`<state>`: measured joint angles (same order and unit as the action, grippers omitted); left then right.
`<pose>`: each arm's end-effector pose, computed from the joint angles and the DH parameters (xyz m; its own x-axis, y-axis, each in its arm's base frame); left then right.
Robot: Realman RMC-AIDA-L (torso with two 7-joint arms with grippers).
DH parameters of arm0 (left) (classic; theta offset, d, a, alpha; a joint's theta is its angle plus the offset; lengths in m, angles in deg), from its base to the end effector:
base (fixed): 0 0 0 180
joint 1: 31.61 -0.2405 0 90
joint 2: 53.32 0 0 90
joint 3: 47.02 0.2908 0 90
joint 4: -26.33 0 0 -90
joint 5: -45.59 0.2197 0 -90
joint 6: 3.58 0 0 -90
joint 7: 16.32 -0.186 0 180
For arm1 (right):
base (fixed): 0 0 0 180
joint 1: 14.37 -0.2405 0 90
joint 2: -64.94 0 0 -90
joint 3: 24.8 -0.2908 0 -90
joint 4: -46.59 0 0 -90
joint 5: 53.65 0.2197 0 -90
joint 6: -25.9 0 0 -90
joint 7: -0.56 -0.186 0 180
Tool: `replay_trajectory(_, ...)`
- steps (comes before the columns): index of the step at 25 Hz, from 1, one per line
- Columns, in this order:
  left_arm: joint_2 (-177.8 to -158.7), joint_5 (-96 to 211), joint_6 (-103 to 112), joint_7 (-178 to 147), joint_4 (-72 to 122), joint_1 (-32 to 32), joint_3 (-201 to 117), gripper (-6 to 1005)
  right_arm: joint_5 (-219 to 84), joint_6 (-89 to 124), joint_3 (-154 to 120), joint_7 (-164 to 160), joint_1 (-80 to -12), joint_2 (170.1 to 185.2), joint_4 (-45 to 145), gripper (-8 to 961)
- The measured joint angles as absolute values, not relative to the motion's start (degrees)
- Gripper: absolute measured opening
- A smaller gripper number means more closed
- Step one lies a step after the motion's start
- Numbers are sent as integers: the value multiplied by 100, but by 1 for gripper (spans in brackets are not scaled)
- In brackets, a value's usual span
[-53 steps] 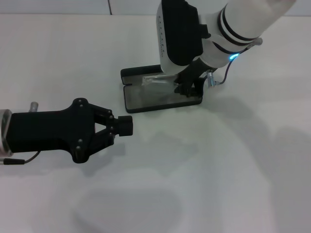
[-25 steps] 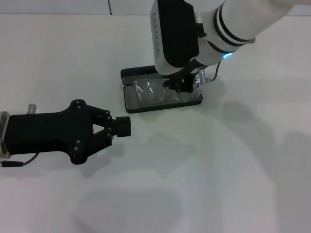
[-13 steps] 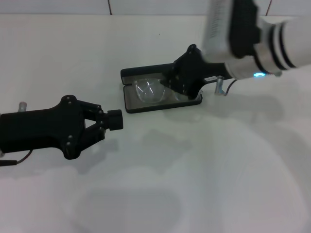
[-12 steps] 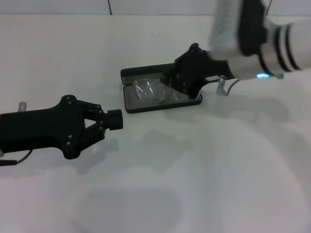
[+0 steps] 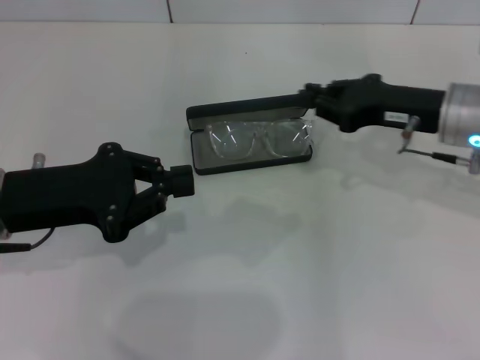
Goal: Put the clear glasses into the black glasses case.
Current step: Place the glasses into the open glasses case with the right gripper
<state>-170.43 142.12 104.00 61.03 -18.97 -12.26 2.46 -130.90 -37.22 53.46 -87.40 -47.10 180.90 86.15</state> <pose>-0.2602 0.2949 -0.0111 0.7162 0.2137 0.6643 0.2891 -0.9573 -0.0037 0.2026 0.4274 -0.0810 0.7269 -0.3375 -0.5981 -0.5269 -0.8326 -0.1706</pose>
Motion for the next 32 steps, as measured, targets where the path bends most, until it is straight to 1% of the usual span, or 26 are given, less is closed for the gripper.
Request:
replay_trajectory(6,-17067,14208,10400,6102,-1911,-1229,231,60,-12647,-3684,4845,-8581,-4702,18072,7788,127)
replay_trajectory(14,-17142,14203,10399,6076,-1895,-1233,76,60,-12541,-3477,4832,-8529,-4703,18114,6968,127)
replay_trajectory(23,-17204,14172,10397,5932,-1871,-1189,-23,60,-11830,-3549,4927,-7836,-4500,18112,6680,126)
replay_trajectory(32,-17233,14041,10354,5821,-1858,-1115,-27,59,-11346,-3075,5392,-7360,-4832,18112,6384,125)
